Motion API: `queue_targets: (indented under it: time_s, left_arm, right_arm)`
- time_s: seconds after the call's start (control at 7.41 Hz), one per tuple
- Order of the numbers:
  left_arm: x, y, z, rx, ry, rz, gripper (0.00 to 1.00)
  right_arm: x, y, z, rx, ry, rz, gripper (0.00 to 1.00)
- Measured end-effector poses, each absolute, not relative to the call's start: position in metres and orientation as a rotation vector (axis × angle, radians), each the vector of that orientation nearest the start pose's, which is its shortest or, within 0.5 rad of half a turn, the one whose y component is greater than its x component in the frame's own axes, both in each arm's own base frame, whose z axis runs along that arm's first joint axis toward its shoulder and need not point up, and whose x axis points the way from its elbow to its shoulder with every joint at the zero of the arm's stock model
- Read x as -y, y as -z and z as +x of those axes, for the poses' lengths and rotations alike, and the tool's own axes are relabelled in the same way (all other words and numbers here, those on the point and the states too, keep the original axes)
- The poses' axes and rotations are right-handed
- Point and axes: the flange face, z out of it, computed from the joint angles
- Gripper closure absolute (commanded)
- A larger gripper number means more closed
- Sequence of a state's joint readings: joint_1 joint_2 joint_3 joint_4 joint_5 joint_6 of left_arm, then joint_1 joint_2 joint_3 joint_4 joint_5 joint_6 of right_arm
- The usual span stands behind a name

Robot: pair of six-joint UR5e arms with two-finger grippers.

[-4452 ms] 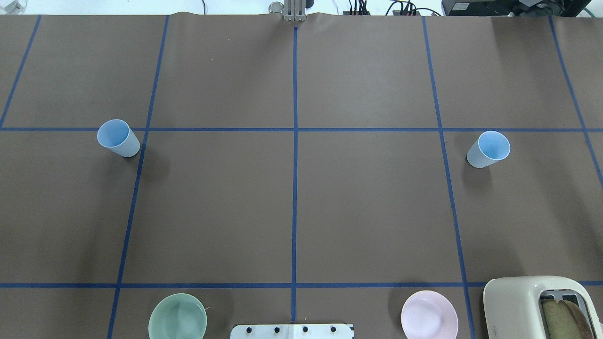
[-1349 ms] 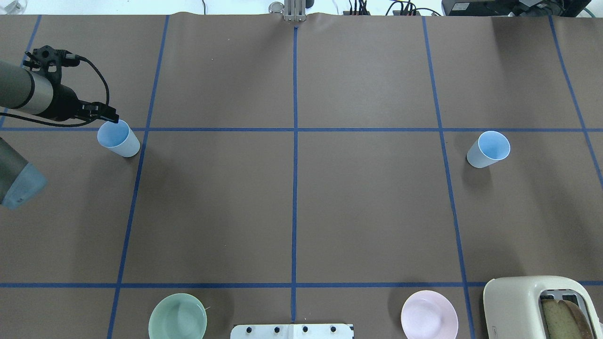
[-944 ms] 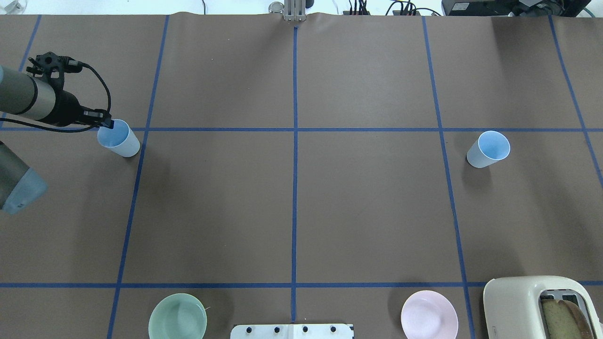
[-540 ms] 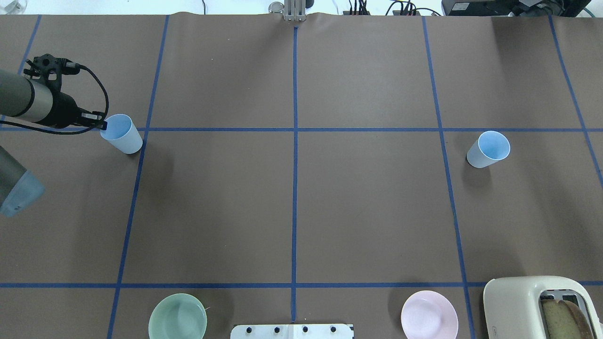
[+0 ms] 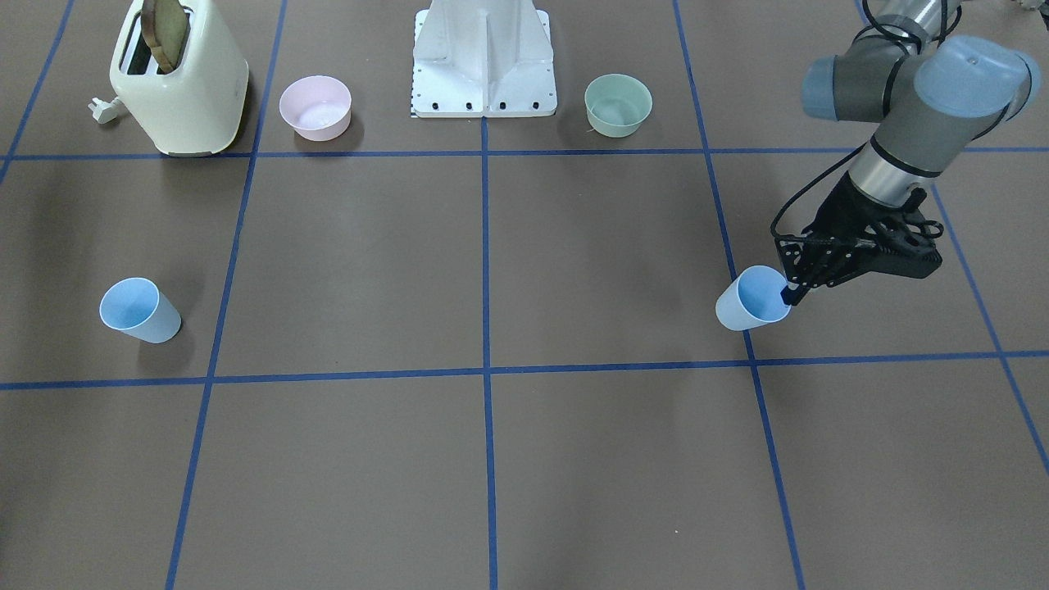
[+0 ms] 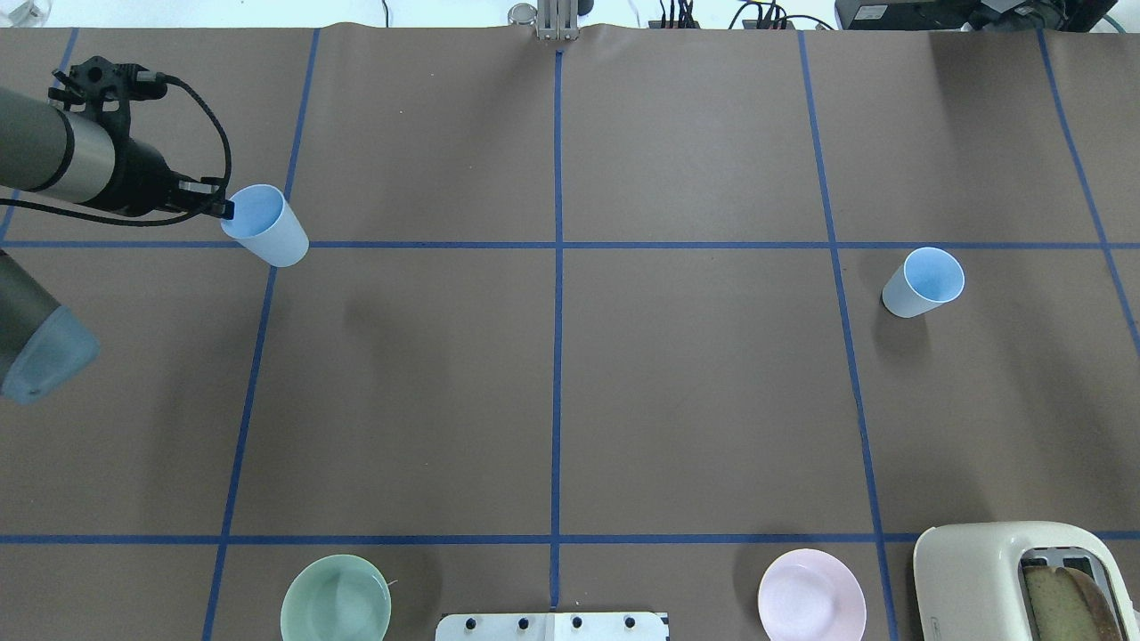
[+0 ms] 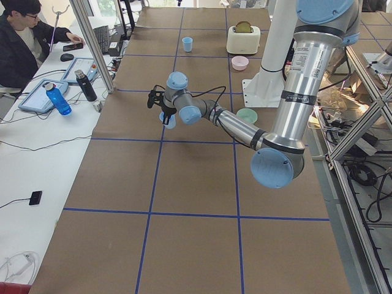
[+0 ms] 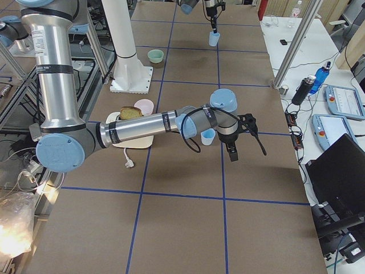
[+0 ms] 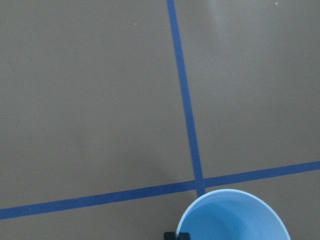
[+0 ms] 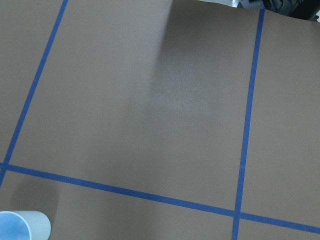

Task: Stack blue cups with both arms
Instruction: 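Carry the held cup with the left gripper toward the table center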

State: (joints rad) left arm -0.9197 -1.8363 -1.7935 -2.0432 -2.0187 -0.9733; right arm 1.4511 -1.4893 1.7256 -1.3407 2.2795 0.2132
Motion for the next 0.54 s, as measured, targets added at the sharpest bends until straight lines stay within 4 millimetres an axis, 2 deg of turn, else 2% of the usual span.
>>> queue_targets:
  time_s: [0.13,0.27,0.54]
  left_arm:
    - [0.518,-0.323,0.320,-0.975,0.113,0.372,1.00]
    - [0.508,-0.284,0.365,-0.959,0.132,0.398,1.00]
    - [0.473,-0.215,0.448,-0.922,0.133,0.427,1.00]
  right_arm:
    - [0.543,-0.517,0.004,0.759,0.075,0.324,0.00]
    - [0.543,-0.517,0.004,0.760,0.072,0.322,0.00]
    - [0.542,-0.518,0.004,0.761,0.065,0.318,0.00]
